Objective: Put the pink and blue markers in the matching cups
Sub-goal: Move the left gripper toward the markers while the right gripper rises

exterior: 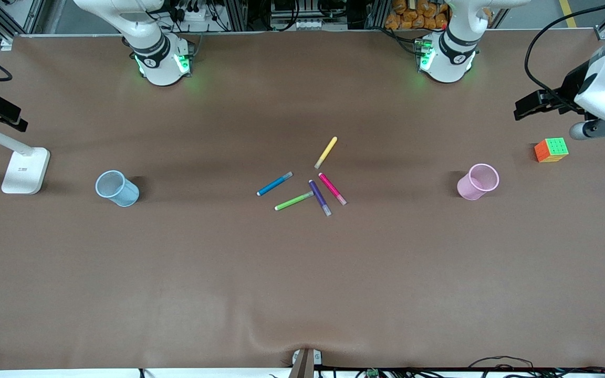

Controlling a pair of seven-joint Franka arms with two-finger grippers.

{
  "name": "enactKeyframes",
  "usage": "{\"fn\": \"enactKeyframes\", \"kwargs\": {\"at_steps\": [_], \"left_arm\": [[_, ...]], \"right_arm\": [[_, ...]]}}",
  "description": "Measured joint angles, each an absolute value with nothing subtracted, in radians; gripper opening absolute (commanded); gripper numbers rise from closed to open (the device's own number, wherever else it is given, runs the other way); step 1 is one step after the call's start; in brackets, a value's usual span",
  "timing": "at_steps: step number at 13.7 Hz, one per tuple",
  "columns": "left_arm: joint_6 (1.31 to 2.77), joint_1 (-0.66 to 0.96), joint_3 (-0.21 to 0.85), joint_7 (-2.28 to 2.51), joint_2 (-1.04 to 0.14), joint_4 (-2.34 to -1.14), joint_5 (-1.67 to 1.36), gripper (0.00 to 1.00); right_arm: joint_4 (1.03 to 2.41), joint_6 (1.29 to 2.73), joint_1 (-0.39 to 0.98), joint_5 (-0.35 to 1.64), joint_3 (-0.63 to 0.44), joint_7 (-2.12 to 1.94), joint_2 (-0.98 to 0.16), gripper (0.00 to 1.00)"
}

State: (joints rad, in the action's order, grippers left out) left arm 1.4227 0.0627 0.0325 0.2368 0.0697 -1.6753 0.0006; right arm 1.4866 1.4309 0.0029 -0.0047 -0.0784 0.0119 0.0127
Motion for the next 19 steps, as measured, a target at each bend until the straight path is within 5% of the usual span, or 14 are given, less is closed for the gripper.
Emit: {"fn": "enactKeyframes", "kwargs": {"at_steps": [19], "left_arm": [[1.424,0.063,0.215,0.479,0.069,-1.748,0.004,1.00]], "right_arm": [[1.487,1.431,-0.001,-0.005,-0.079,0.012,-0.002,1.00]]}}
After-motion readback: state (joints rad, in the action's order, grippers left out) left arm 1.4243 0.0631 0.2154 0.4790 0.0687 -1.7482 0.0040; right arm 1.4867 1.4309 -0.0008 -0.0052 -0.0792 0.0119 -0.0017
